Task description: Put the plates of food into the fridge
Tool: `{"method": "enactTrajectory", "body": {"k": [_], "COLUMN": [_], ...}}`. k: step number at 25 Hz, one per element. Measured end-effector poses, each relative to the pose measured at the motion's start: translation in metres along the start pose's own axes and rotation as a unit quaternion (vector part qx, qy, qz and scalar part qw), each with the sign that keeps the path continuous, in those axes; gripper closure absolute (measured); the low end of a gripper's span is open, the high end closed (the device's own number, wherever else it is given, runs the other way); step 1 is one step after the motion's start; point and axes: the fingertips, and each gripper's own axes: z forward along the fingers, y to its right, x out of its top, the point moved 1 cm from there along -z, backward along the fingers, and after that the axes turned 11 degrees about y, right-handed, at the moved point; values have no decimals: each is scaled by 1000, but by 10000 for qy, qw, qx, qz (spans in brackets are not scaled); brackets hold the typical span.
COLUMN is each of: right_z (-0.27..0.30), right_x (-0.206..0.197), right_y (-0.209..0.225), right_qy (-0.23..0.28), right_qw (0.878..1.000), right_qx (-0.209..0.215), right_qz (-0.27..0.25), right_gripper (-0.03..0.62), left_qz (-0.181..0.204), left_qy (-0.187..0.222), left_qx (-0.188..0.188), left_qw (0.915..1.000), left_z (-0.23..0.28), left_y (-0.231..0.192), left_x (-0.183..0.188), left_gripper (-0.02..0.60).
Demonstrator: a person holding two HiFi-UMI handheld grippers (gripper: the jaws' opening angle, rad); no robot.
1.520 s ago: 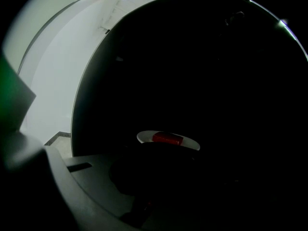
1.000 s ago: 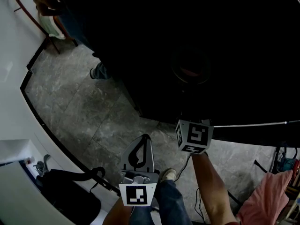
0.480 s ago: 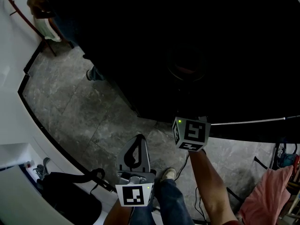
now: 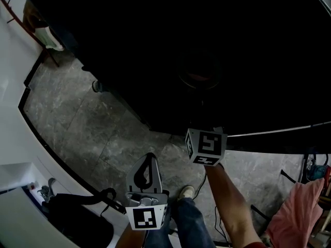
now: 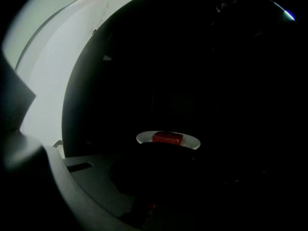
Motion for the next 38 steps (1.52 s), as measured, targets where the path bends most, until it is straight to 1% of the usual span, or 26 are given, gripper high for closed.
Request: {"method": "enactTrajectory", "body": {"k": [6,10,23,33,38], "right_z": [-3,-4,-17,-36,-46], "right_x": [2,2,3,2,4], "right_y": [-1,-1,1,0,-4], "right_qy": [89,96,162,232,302], "right_qw": [9999,9999,9998,9996,9992], "right_qx": [61,56,93,135,250], "right_qz": [-68,-51,-69,46,27], "right_gripper": [583,583,583,583,583], "left_qz": [28,32,75,98,119], "left_qy": [29,121,93,114,118], "left_qx": [-44,-7,-47,-40,-30], "left_qw": [10000,9999,9999,9999,9999], "left_z": [1,2,5,9,10], "left_y": [2,0,4,2,0], "left_x": [3,7,5,6,7], "left_gripper": [575,575,575,575,575]}}
